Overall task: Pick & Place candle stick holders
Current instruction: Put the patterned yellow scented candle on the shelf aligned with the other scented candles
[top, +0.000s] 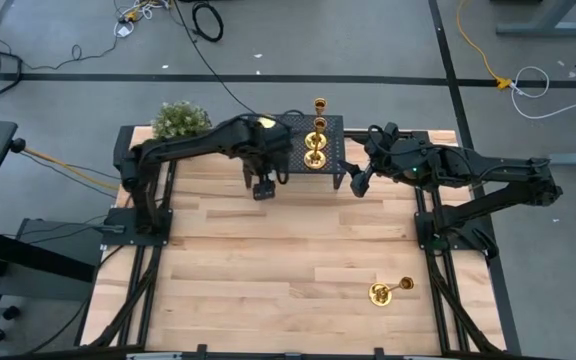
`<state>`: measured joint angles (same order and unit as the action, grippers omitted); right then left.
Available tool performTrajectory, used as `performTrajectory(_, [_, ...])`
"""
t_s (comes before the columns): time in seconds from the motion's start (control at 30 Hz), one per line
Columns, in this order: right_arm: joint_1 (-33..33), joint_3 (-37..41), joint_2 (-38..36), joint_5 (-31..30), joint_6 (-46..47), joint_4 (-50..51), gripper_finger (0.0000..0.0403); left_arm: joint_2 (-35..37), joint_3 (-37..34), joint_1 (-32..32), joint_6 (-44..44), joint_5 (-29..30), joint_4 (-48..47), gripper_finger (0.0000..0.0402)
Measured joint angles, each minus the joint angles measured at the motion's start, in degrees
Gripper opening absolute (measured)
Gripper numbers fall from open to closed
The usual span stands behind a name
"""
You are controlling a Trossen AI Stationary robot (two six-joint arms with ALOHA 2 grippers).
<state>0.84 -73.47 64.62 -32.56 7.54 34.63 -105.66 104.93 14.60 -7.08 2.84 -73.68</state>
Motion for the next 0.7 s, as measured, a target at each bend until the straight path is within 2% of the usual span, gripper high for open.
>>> performTrajectory(0.17, [0.00,0.00,0.00,-0.03,-1.22,-0.08,0.0336,5.82,-10.37,1.84,7.18,5.12,6.69,0.0319])
performTrajectory(0.27, [0.00,0.00,0.00,-0.03,-2.30,-0.35,0.0336,7.54,-14.06,3.15,13.21,6.84,9.32,0.0319])
performTrajectory(0.4, [0.00,0.00,0.00,-0.02,-2.45,-0.42,0.0336,7.48,-15.13,4.47,19.14,8.41,9.50,0.0319])
performTrajectory(0.7, [0.00,0.00,0.00,-0.01,-2.48,-0.40,0.0336,7.34,-15.13,6.68,23.87,10.31,12.91,0.0319])
